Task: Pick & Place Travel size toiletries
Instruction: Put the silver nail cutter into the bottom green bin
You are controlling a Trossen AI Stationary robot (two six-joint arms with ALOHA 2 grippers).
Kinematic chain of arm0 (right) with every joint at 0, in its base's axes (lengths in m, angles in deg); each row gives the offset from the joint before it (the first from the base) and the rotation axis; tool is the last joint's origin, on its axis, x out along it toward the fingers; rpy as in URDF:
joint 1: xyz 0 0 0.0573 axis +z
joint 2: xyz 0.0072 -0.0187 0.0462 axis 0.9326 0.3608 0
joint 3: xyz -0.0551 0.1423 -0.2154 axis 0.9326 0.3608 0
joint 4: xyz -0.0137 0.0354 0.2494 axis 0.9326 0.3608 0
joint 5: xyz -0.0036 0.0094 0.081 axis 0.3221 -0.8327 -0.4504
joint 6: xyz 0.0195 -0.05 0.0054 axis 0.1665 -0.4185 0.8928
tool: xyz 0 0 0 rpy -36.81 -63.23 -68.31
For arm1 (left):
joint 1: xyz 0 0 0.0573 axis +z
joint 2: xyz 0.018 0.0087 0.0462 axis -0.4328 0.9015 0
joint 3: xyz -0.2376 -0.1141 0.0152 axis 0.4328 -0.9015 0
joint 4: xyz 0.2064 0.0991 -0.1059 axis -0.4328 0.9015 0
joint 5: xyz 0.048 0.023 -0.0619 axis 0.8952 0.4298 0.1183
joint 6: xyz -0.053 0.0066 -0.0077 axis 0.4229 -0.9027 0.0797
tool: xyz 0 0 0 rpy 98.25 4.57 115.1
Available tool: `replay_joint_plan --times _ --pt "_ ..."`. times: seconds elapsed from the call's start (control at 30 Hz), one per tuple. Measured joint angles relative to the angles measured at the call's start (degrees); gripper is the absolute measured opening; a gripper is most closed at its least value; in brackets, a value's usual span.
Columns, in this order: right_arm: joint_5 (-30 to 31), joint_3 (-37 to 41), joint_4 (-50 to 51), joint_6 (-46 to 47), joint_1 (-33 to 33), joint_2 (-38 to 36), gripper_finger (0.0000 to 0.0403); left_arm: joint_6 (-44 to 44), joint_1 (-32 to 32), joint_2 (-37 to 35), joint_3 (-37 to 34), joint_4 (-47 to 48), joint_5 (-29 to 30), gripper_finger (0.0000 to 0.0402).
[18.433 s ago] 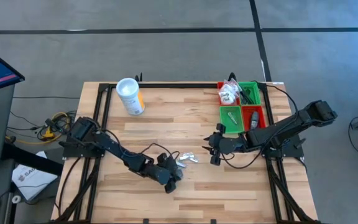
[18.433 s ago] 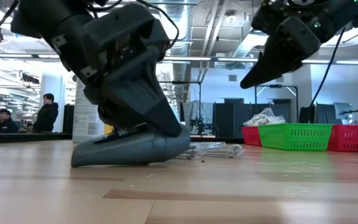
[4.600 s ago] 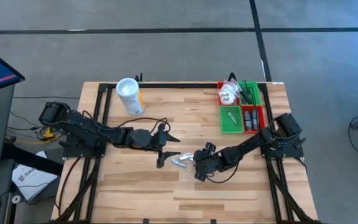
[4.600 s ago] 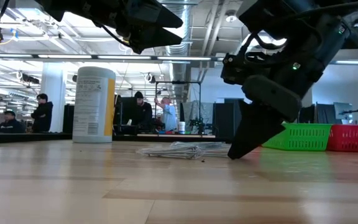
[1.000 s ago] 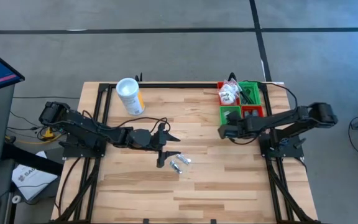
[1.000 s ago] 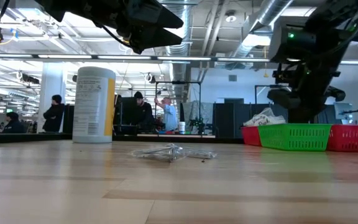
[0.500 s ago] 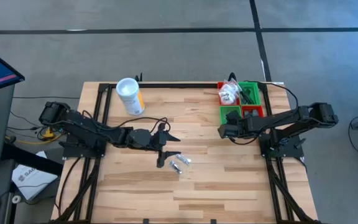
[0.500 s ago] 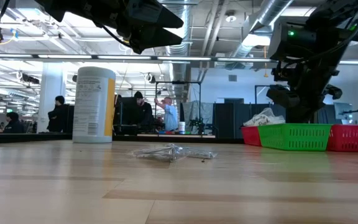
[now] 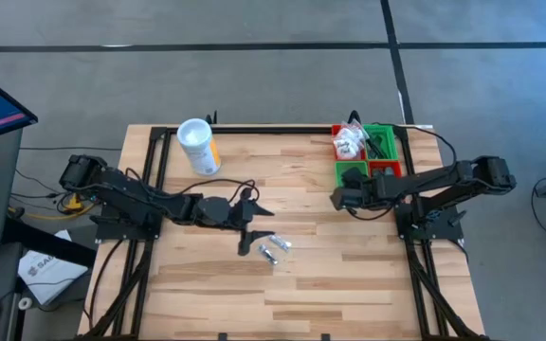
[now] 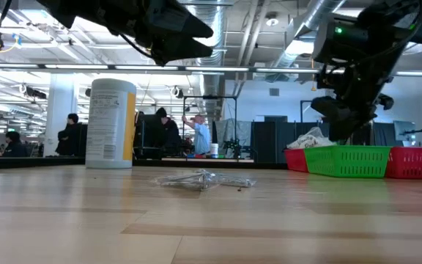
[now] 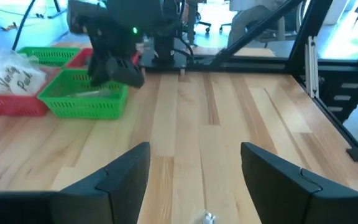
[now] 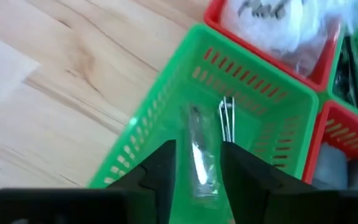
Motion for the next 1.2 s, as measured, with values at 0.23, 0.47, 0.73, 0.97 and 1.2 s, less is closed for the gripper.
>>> replay_joint_plan --times 0.23,0.47,0.73,0.97,1.2 --pt "0.6 -4.2 -0.6 -4.9 1.1 0.0 0.0135 -0.1 0.0 0.0 -3.5 -0.3 -5.7 0.0241" --pt "0.5 -7.0 -5.8 -10.5 4.4 0.0 0.0138 -2.3 0.0 1.7 -6.4 -4.1 -7.4 0.0238" --pt "-0.1 -7.1 -12.2 -14.2 7.3 0.0 0.0133 -4.9 0.0 11.9 -6.4 -11.4 -7.6 0.0211" --pt "-0.1 -7.1 -12.7 -14.2 8.8 0.0 0.0135 -5.1 0.6 16.6 -6.4 -15.1 -7.4 0.0203" --pt "-0.1 -7.1 -12.8 -14.2 9.1 0.0 0.0132 -5.1 3.1 20.1 -6.4 -17.1 -8.0 0.0206"
